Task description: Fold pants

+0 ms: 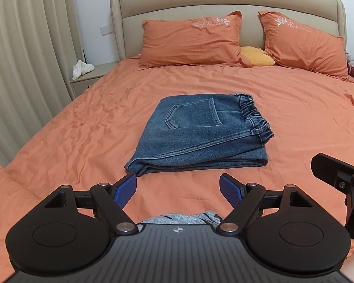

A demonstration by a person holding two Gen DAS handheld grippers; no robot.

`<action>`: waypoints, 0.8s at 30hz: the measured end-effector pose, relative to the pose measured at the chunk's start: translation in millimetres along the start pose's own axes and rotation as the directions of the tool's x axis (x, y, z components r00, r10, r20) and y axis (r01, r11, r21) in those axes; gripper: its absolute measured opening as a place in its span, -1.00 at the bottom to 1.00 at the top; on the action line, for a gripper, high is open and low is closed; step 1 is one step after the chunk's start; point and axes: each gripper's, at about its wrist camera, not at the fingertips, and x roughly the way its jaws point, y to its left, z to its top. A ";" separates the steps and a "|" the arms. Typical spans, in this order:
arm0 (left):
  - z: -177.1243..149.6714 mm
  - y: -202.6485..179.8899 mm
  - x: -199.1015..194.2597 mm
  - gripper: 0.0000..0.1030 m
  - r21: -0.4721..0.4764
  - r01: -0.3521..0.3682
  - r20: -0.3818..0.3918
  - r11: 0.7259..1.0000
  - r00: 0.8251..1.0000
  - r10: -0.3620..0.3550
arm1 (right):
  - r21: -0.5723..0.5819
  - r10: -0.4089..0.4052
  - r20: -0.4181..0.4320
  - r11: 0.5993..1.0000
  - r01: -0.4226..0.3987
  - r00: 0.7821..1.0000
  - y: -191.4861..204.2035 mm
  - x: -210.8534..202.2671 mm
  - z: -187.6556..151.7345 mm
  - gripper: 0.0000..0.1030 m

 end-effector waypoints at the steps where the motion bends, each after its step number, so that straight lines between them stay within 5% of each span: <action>1: 0.0 -0.4 -1.1 0.81 0.001 -0.002 0.001 1.000 1.000 0.002 | 0.000 -0.003 0.003 1.000 0.003 1.000 -0.5 -1.2 0.4 0.80; 24: 7.3 -0.9 -11.6 0.81 0.024 0.009 0.045 1.000 0.999 -0.010 | 0.021 -0.019 0.039 1.000 0.019 0.999 -6.3 -17.8 1.3 0.80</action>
